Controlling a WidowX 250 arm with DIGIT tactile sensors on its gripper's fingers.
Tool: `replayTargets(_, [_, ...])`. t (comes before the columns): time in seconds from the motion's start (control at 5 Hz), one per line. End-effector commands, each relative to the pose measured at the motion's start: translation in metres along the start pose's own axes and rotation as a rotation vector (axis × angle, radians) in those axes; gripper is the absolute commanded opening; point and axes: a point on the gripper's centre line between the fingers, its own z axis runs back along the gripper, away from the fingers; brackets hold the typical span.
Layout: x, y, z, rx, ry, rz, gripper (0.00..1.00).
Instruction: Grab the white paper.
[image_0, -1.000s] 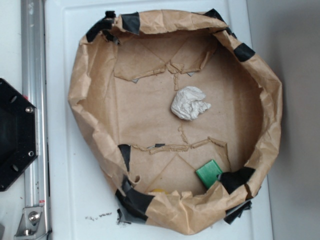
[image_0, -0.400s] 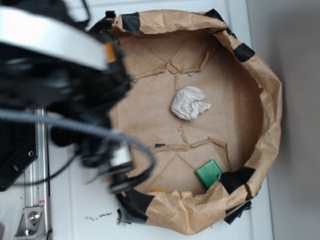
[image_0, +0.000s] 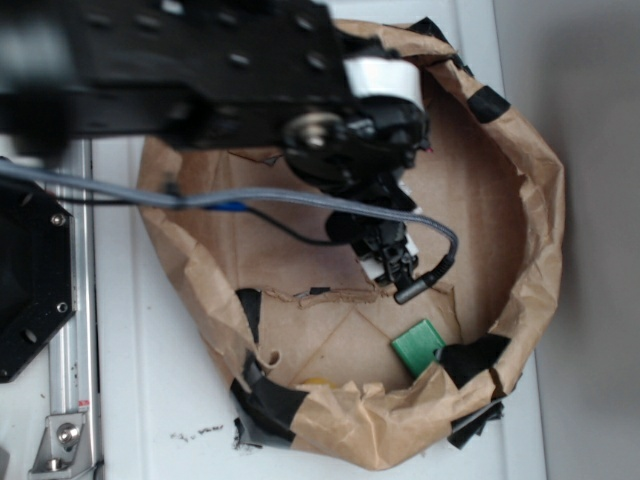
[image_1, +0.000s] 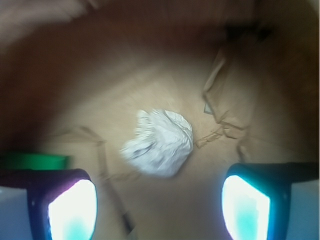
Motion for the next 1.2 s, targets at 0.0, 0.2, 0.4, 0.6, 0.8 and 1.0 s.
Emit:
replayTargets(0.0, [0.02, -0.027, -0.009, 0.079, -0.083, -0.094, 1.0])
replayTargets(0.2, [0.026, -0.035, -0.015, 0.106, -0.065, -0.08, 1.0])
replayTargets(0.4, [0.03, -0.034, -0.02, 0.154, -0.037, -0.059, 0.0])
replayTargets(0.6, [0.029, -0.033, -0.02, 0.146, -0.018, -0.081, 0.0])
replayTargets(0.8, [0.026, -0.026, -0.012, 0.113, -0.021, -0.068, 0.0])
replayTargets(1.0, [0.024, -0.025, -0.012, 0.111, -0.018, -0.071, 0.0])
